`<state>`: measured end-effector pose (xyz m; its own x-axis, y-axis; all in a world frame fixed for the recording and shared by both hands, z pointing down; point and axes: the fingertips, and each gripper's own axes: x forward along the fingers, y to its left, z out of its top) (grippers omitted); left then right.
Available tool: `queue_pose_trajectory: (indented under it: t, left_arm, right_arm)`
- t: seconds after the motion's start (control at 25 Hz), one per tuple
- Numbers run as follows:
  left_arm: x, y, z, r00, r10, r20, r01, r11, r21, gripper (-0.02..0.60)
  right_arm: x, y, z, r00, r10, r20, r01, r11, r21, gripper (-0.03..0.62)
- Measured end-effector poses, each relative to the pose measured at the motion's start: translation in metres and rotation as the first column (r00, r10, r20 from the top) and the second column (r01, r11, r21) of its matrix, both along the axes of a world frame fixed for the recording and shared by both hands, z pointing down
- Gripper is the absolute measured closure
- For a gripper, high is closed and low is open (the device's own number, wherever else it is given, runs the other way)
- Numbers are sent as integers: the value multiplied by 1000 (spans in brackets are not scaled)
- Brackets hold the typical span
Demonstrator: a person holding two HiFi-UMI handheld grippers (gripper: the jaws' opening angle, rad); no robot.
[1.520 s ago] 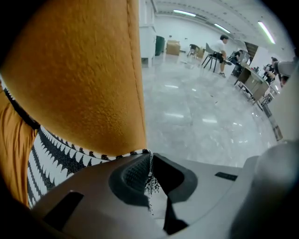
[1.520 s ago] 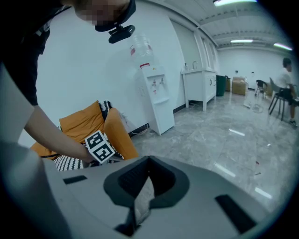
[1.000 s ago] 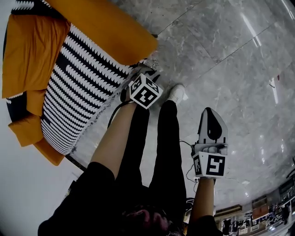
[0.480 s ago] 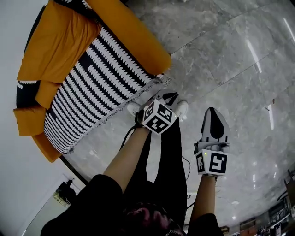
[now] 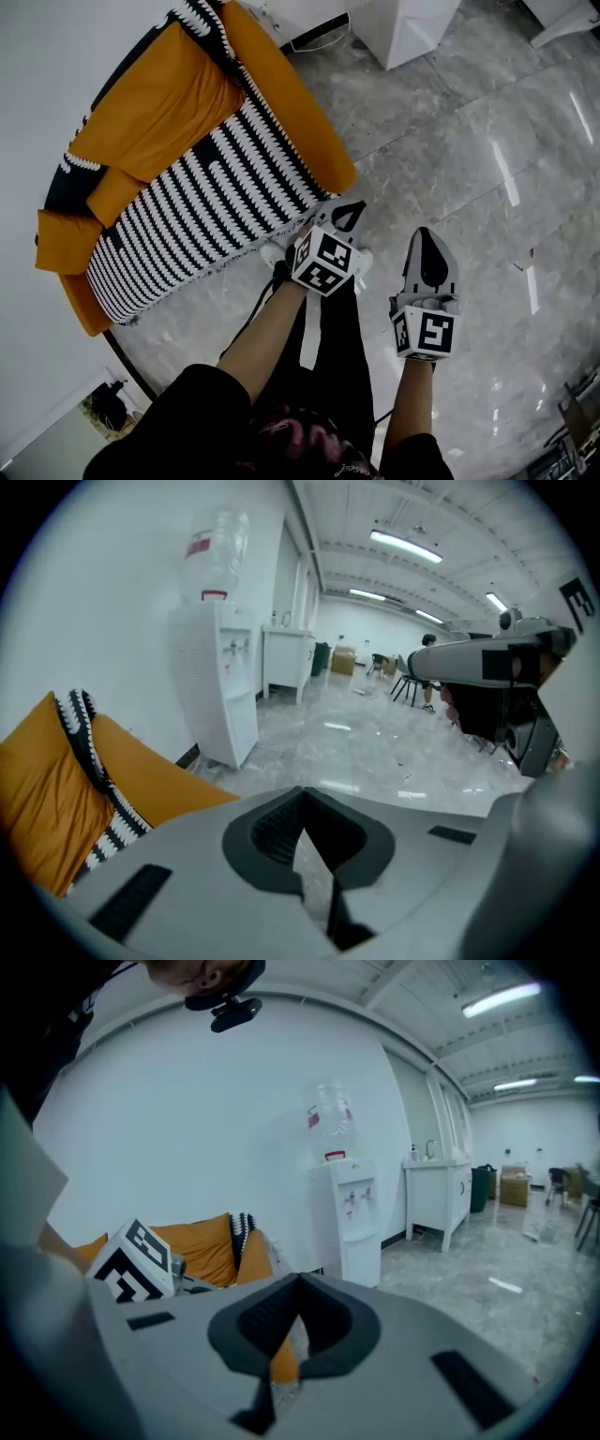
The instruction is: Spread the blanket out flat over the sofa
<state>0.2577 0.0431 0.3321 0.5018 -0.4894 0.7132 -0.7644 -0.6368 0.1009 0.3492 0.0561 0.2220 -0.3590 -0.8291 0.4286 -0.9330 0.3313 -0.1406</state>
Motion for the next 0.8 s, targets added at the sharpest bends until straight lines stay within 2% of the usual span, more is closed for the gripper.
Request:
queue_pose_trajectory:
  t: [0.12,0.28,0.48,0.8]
  left_arm:
    - [-13,-12,-40,999,-39,-14,40,996,81,571]
    - [-34,-16,-90,996,-87,-20,89,985,145,571]
    - [-49,-41,-150,991,-133,-29,136,956,260,571]
    - [-55,-35,-213,984,-172,-41,176,928,328,571]
  right_arm:
    - [-6,-8,-26,1000,2,-9,-1,999,45,574]
    - [-12,-9,-60,1000,8,-3,-8,998,69,574]
    - [-17,-30,-99,1000,-2,2,2,990,144,574]
    - [-23,-31,-150,1000,-13,0,13,982,190,574]
